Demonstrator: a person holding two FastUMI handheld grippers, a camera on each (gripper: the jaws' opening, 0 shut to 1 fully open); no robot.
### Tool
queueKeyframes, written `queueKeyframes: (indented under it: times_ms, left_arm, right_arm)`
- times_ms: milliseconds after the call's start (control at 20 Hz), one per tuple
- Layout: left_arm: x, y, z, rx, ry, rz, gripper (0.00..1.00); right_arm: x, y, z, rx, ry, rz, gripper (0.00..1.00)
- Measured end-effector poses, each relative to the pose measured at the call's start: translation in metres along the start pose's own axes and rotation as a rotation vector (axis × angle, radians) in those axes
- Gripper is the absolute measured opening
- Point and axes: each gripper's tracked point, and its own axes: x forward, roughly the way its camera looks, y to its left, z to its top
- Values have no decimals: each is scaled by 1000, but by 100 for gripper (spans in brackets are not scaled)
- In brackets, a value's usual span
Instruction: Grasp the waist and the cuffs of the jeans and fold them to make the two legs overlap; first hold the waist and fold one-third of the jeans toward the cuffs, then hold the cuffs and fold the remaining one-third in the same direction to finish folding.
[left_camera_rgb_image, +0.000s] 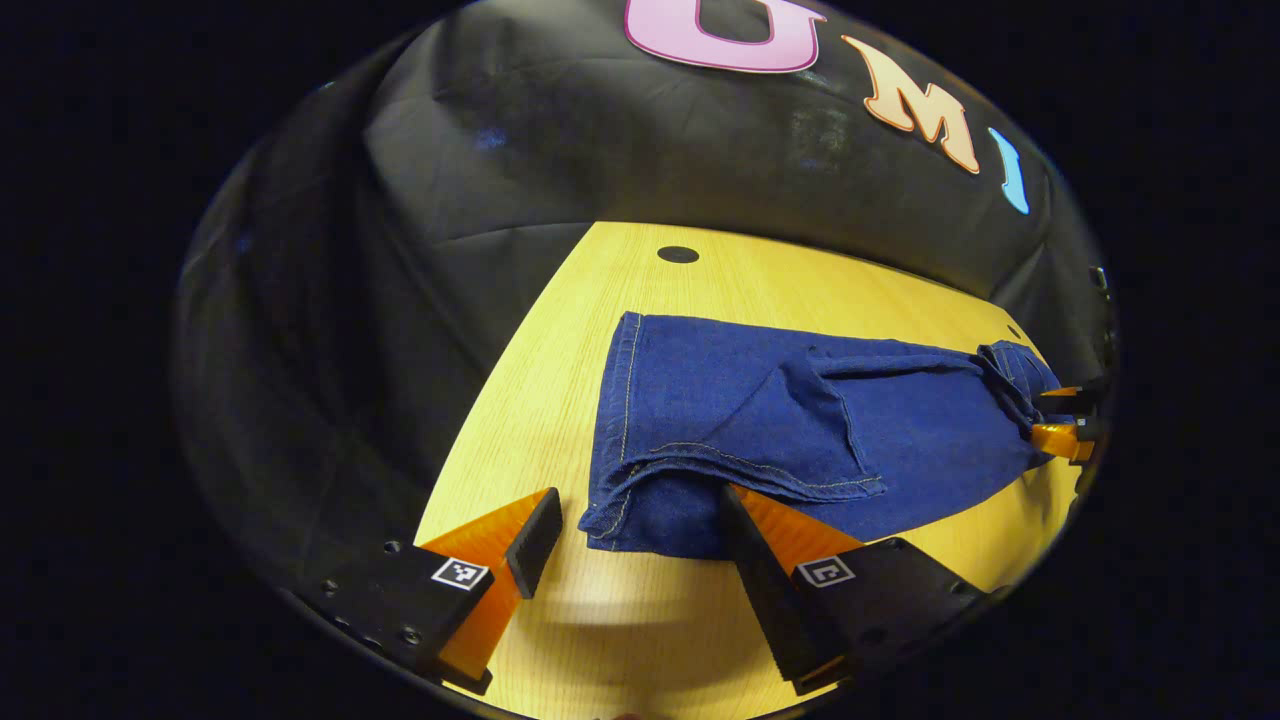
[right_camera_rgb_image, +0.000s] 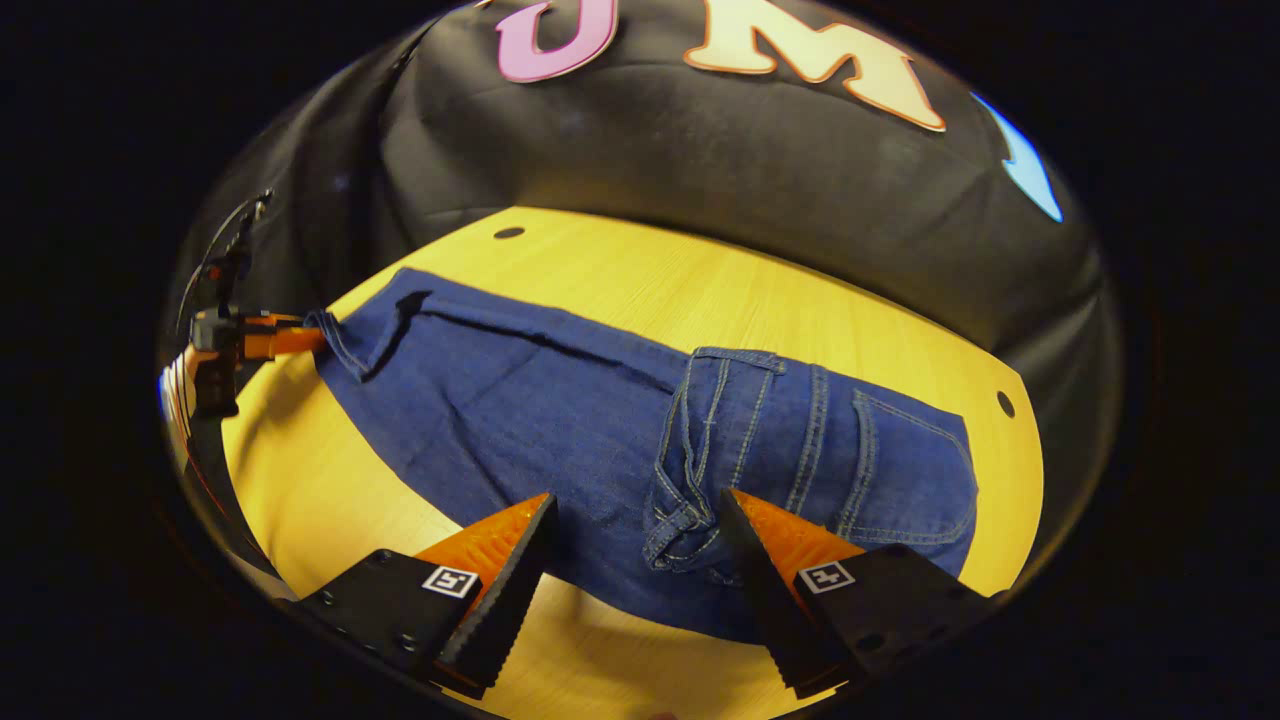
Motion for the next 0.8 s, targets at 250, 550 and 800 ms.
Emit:
queueKeyframes:
  times_ms: [250, 550, 800]
  left_arm:
    - [7, 4, -7, 4, 2, 15, 93]
    - [8, 6, -13, -28, -36, 25, 77]
    - [4, -21, -14, -60, -30, -33, 14]
  right_arm:
    - [-50, -36, 10, 148, -69, -86, 100]
    - [-93, -70, -3, 285, -99, -169, 99]
    - [-101, -77, -19, 366, -87, -187, 98]
